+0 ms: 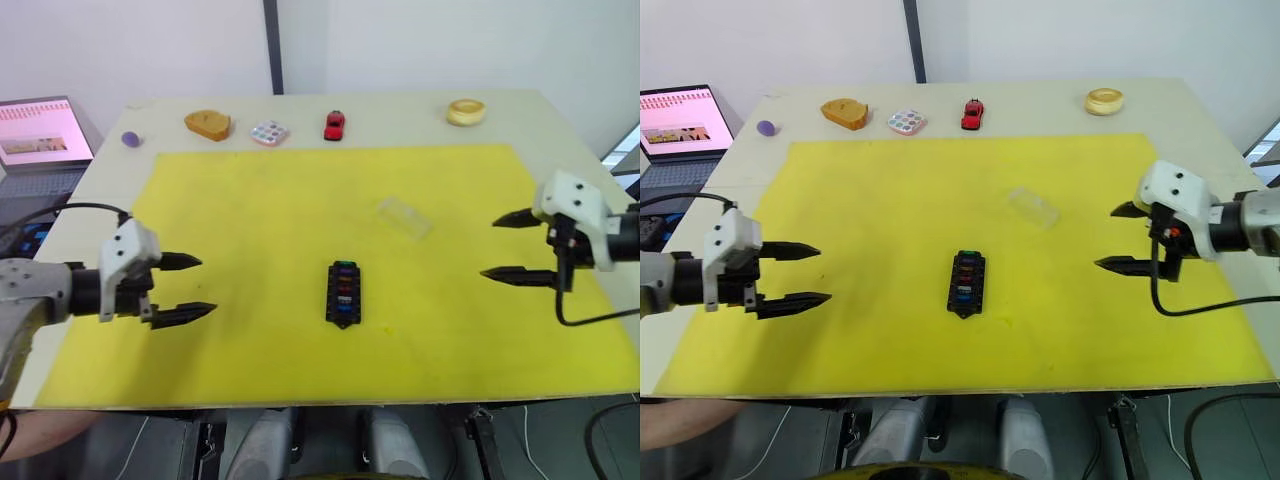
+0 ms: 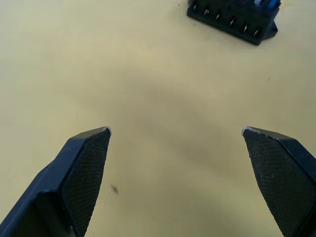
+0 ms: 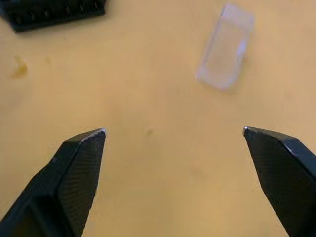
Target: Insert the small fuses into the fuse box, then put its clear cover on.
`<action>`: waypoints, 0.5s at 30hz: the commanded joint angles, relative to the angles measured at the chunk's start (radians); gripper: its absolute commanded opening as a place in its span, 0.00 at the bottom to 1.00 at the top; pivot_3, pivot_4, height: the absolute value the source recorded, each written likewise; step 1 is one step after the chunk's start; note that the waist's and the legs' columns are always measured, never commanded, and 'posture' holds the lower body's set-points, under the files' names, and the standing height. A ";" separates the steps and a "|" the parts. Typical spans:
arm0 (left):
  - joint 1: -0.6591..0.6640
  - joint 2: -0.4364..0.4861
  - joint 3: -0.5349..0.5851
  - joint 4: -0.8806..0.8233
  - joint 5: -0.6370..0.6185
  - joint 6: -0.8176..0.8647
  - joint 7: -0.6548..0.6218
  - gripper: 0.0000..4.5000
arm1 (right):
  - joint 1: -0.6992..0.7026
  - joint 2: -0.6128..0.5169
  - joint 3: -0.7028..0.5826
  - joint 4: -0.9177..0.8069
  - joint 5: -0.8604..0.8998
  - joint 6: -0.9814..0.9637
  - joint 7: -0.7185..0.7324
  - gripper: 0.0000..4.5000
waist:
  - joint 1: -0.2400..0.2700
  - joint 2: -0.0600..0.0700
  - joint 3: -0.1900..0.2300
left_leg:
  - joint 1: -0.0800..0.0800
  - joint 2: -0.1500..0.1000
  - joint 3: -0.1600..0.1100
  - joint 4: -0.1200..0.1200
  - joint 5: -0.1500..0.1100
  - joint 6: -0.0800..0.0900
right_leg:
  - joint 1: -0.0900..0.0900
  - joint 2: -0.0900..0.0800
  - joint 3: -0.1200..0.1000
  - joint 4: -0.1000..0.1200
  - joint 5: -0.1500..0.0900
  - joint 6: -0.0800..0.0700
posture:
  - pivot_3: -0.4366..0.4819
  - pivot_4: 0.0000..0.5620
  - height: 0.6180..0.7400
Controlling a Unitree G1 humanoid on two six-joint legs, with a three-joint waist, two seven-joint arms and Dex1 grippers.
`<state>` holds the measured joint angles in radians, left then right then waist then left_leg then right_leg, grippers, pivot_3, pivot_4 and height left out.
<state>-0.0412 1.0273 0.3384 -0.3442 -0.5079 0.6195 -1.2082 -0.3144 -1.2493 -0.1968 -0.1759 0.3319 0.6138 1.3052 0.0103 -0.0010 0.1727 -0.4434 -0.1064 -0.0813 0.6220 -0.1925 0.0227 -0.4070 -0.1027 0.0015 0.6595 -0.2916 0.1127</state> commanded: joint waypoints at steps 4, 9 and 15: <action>0.021 0.043 0.075 0.013 -0.011 -0.027 -0.009 1.00 | 0.082 -0.032 -0.110 0.015 -0.009 -0.045 -0.019 0.99 | 0.002 0.002 0.001 | 0.001 0.000 0.000 0.000 -0.001 -0.002 | -0.001 0.000 0.000 -0.002 0.000 0.000 | 0.48 0.27 1.00; -0.047 0.019 -0.011 -0.013 -0.026 -0.025 0.015 1.00 | -0.011 0.009 -0.028 -0.006 -0.001 -0.014 -0.091 0.99 | 0.000 0.003 0.001 | 0.000 0.000 0.000 0.000 -0.001 -0.002 | -0.001 0.000 0.000 -0.003 0.000 -0.001 | 0.48 0.27 1.00; -0.064 -0.049 -0.090 -0.103 -0.056 -0.002 0.072 1.00 | -0.149 0.086 0.098 -0.012 -0.029 0.070 -0.196 0.99 | -0.003 0.002 0.001 | -0.001 0.000 0.001 -0.002 -0.001 -0.002 | 0.000 0.000 0.001 -0.003 0.001 0.001 | 0.48 0.27 1.00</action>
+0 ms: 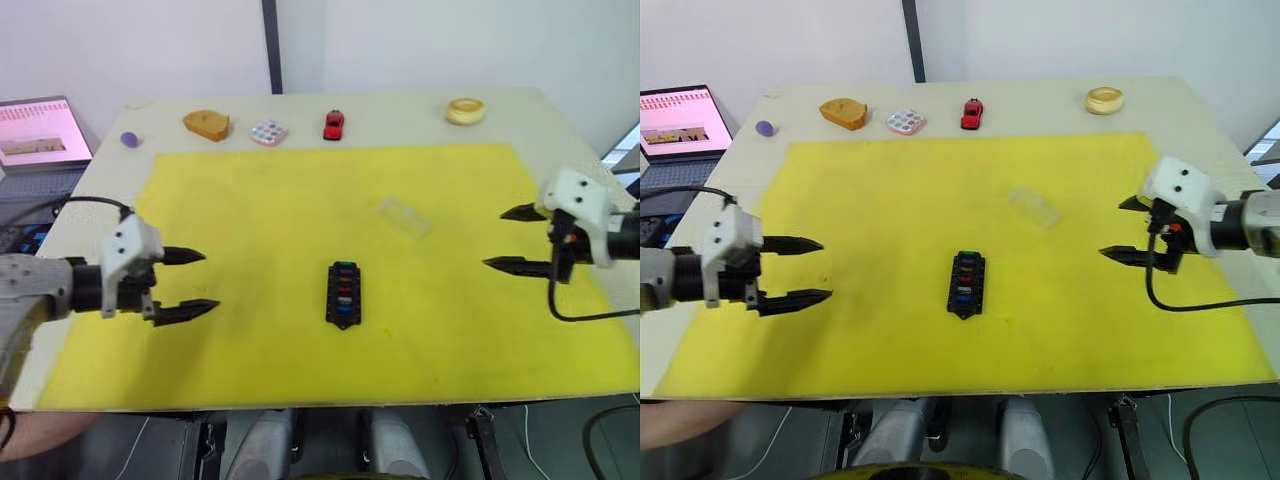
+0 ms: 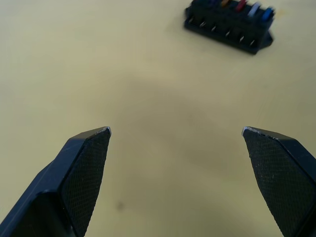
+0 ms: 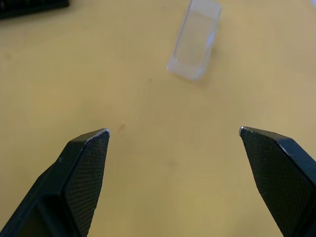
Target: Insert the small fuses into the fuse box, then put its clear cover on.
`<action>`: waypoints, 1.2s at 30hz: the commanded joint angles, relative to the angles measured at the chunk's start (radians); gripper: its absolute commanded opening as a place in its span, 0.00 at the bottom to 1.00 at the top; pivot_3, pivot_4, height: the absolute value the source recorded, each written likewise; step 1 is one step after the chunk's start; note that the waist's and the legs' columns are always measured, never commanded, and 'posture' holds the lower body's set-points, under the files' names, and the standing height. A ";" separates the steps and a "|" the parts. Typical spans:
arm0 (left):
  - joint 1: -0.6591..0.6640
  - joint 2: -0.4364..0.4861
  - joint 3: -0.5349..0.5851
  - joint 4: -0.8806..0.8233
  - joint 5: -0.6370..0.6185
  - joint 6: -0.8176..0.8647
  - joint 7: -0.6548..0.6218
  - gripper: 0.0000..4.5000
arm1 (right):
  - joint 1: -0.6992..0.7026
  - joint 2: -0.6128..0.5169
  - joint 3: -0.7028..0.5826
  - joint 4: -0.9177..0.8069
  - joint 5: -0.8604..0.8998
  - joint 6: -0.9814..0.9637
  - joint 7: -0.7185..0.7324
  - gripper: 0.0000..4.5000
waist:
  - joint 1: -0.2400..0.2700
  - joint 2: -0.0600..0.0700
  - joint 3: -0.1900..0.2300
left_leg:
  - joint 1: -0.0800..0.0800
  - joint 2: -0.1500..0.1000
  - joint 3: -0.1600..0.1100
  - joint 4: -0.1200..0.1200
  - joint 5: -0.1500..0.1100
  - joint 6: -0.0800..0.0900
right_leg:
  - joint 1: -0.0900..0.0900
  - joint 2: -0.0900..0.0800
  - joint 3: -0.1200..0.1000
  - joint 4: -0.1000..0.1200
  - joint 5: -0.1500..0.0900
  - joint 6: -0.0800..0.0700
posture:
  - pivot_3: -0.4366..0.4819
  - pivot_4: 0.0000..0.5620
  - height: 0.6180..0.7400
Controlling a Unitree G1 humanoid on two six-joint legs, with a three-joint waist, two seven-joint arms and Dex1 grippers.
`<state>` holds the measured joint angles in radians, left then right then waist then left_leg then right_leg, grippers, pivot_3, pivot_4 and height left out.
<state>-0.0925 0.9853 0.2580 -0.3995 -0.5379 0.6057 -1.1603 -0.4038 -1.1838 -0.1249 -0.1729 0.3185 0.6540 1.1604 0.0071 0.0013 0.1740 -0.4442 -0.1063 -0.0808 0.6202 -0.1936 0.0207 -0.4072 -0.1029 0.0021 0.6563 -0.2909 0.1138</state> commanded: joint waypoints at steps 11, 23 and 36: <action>-0.130 -0.133 -0.207 -0.034 0.030 -0.040 0.111 1.00 | -0.545 0.367 0.367 0.355 -0.092 0.396 -0.203 0.99 | 0.004 -0.001 0.001 | 0.000 -0.001 -0.001 -0.001 0.002 0.002 | 0.000 0.000 -0.001 0.000 0.001 0.002 | 0.48 0.27 1.00; -0.348 -0.283 -0.340 0.084 0.072 -0.078 0.124 1.00 | -0.805 0.591 0.499 0.927 -0.271 0.147 -0.160 0.99 | -0.015 -0.001 0.001 | 0.000 -0.001 0.000 0.000 0.007 -0.006 | 0.000 0.003 -0.001 0.002 0.003 0.002 | 0.48 0.27 1.00; -0.268 -0.275 -0.334 0.040 0.085 -0.079 0.152 1.00 | -0.817 0.638 0.509 0.983 -0.362 0.077 -0.086 0.39 | -0.024 -0.001 0.000 | 0.001 -0.001 -0.001 -0.001 0.007 -0.007 | -0.003 0.003 -0.001 0.007 0.003 0.002 | 0.48 0.27 1.00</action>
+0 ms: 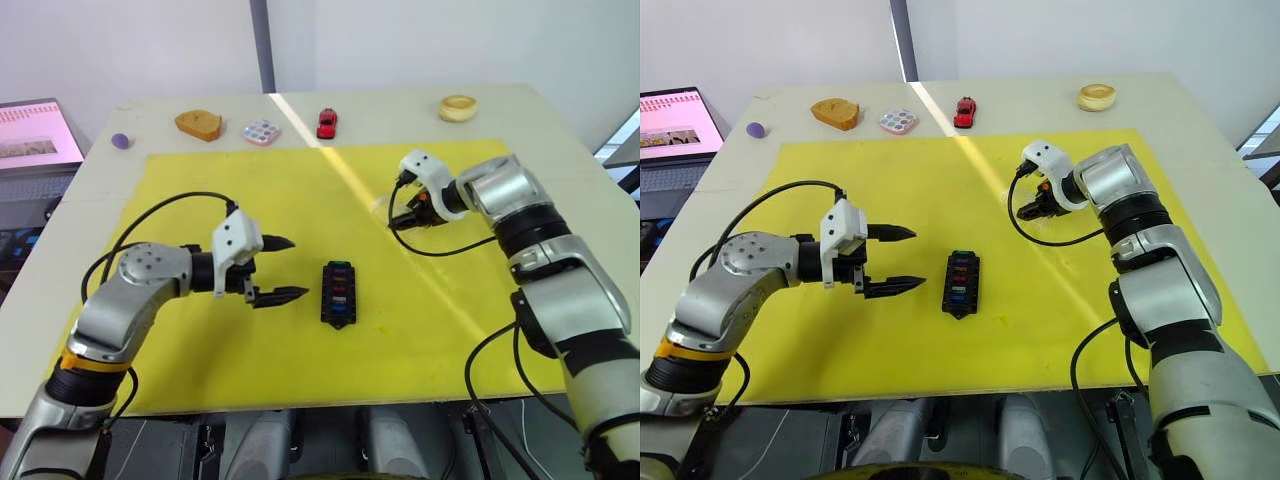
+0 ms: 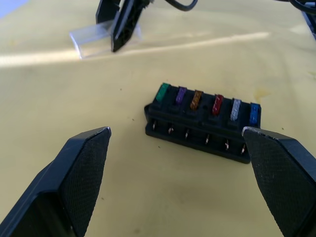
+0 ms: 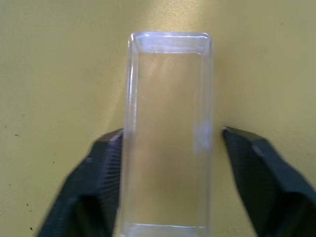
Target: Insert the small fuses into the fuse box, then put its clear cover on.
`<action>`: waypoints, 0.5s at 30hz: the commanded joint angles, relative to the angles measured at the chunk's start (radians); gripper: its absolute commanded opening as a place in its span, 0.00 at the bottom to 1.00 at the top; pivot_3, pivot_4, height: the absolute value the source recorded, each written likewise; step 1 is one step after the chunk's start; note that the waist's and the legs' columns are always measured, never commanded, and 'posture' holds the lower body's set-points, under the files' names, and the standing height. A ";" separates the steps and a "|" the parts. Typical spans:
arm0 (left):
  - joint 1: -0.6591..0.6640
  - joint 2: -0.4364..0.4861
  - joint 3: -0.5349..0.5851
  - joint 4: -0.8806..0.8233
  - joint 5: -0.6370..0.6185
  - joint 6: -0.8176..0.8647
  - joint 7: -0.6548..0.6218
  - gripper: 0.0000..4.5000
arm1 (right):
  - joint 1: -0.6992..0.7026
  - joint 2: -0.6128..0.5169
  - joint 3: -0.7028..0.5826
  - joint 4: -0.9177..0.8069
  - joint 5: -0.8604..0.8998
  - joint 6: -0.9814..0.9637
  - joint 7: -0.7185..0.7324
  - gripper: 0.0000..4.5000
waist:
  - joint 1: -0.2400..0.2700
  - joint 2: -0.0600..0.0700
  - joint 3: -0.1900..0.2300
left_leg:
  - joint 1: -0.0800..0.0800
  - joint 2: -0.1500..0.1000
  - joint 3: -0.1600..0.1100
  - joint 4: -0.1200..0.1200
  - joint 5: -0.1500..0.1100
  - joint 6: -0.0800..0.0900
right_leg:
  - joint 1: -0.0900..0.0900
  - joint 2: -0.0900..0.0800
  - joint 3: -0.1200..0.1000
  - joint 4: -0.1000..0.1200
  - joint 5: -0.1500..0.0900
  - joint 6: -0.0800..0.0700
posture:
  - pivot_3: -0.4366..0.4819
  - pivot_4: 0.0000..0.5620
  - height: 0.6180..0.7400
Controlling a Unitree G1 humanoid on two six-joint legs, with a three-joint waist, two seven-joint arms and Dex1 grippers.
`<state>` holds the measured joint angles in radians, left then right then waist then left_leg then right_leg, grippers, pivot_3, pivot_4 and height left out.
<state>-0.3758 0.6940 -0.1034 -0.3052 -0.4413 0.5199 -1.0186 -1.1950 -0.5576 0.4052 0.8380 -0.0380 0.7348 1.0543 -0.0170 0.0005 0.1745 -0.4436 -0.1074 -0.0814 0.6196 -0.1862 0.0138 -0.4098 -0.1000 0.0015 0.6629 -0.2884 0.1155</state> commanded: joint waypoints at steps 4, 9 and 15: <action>0.121 0.037 0.061 -0.153 -0.053 0.061 0.038 1.00 | -0.010 -0.007 -0.038 -0.115 0.003 0.030 0.036 0.37 | -0.002 0.000 0.000 | 0.000 0.000 0.000 0.000 0.000 0.000 | 0.000 0.000 0.000 0.000 0.000 0.000 | 0.48 0.27 1.00; 0.277 0.007 0.020 -0.279 -0.003 0.064 0.148 1.00 | 0.042 -0.057 -0.076 -0.325 0.027 0.173 0.033 0.37 | 0.003 0.000 0.000 | 0.000 0.000 0.000 -0.004 0.000 -0.001 | -0.003 0.000 0.003 0.000 0.000 0.000 | 0.48 0.27 1.00; 0.421 -0.086 -0.067 -0.404 0.072 0.083 0.320 1.00 | 0.138 -0.095 -0.108 -0.614 0.086 0.378 0.014 0.37 | 0.009 0.000 0.000 | 0.000 0.000 0.000 -0.003 -0.003 0.004 | -0.001 -0.001 0.003 0.000 0.000 0.000 | 0.48 0.27 1.00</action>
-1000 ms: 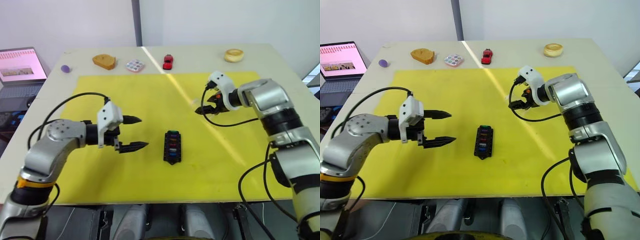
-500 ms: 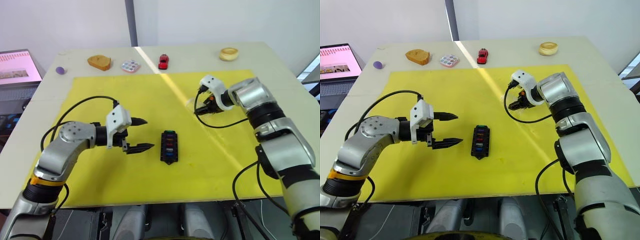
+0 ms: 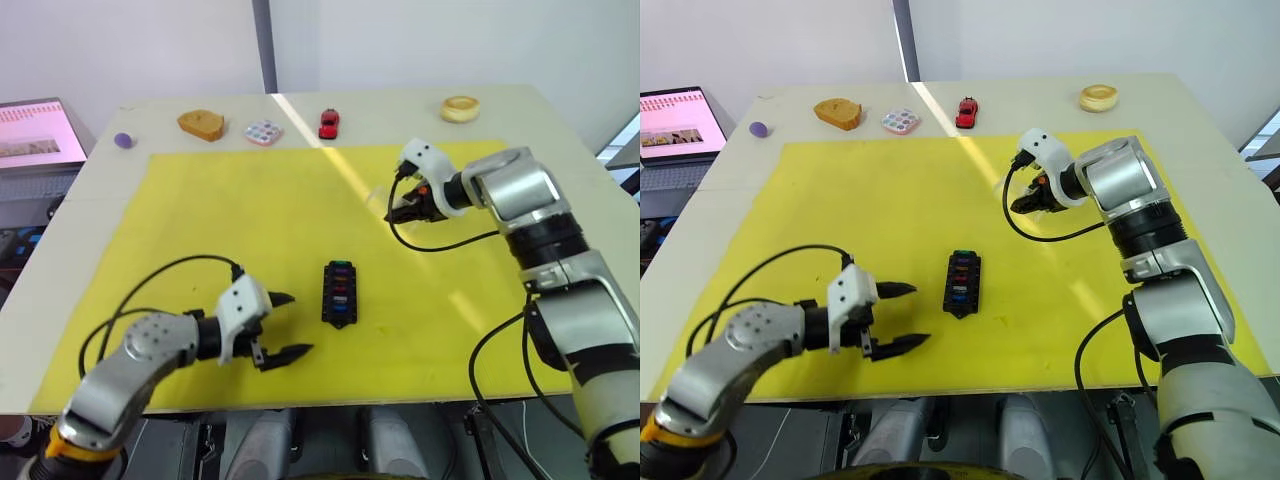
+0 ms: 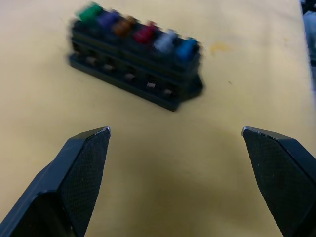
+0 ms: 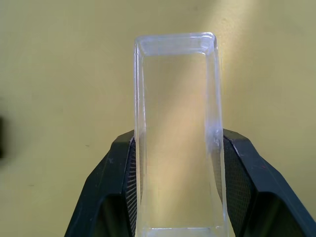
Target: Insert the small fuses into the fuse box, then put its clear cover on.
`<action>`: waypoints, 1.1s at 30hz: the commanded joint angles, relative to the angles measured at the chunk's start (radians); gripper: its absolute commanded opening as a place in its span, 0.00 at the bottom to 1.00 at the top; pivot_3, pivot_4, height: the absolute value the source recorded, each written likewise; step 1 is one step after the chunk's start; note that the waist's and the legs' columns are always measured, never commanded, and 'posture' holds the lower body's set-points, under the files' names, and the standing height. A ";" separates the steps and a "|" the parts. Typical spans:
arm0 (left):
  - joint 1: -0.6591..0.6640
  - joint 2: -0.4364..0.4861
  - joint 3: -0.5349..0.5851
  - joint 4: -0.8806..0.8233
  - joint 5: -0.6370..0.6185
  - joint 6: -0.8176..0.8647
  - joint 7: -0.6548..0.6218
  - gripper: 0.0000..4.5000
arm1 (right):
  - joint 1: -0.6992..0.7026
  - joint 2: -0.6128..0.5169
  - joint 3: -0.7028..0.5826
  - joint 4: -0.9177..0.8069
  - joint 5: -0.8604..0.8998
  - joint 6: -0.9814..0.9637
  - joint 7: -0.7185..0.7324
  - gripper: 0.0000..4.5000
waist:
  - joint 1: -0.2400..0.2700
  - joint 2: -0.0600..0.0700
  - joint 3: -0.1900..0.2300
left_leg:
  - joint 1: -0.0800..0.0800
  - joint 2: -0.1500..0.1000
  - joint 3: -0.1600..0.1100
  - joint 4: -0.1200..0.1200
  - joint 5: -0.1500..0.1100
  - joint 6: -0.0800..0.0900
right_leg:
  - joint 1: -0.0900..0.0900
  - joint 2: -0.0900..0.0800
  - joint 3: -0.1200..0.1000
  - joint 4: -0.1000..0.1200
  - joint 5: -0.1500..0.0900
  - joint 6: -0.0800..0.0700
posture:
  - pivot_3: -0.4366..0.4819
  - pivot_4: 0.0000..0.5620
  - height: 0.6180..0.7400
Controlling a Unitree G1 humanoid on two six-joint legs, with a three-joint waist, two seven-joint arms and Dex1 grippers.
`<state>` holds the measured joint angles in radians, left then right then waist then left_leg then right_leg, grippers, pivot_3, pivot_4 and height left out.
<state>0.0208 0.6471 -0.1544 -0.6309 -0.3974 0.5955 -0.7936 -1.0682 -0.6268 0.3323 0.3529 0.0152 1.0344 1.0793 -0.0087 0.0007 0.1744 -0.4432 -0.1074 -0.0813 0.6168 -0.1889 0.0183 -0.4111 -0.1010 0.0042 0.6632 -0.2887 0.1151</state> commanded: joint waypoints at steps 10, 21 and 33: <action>0.177 -0.243 -0.174 -0.188 0.145 0.097 0.418 1.00 | -0.006 -0.085 -0.048 -0.424 0.157 0.251 -0.033 0.37 | 0.005 0.000 0.000 | 0.000 0.000 0.000 0.000 0.000 0.000 | 0.000 0.000 0.000 0.000 0.000 0.000 | 0.48 0.27 1.00; 0.175 -0.452 -0.358 -0.076 0.316 0.132 0.683 1.00 | -0.004 -0.242 -0.021 -0.512 0.244 0.255 -0.003 0.37 | 0.023 0.000 0.000 | 0.000 0.000 0.000 0.003 -0.001 0.002 | 0.003 -0.001 -0.002 -0.003 0.000 0.000 | 0.48 0.27 1.00; 0.152 -0.595 -0.449 0.066 0.343 0.108 0.722 1.00 | -0.045 -0.269 -0.003 -0.517 0.277 0.276 -0.031 0.37 | 0.055 0.001 -0.001 | 0.000 0.000 -0.002 0.012 -0.005 0.003 | 0.006 -0.002 -0.006 -0.007 -0.002 -0.003 | 0.48 0.27 1.00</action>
<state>0.1537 0.0745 -0.5591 -0.6205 -0.0456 0.6877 -0.0673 -1.0792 -0.8766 0.3447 -0.1350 0.2826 1.3051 1.0560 0.0459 0.0014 0.1737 -0.4434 -0.1080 -0.0835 0.6291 -0.1944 0.0219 -0.4044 -0.1027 -0.0020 0.6554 -0.2905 0.1118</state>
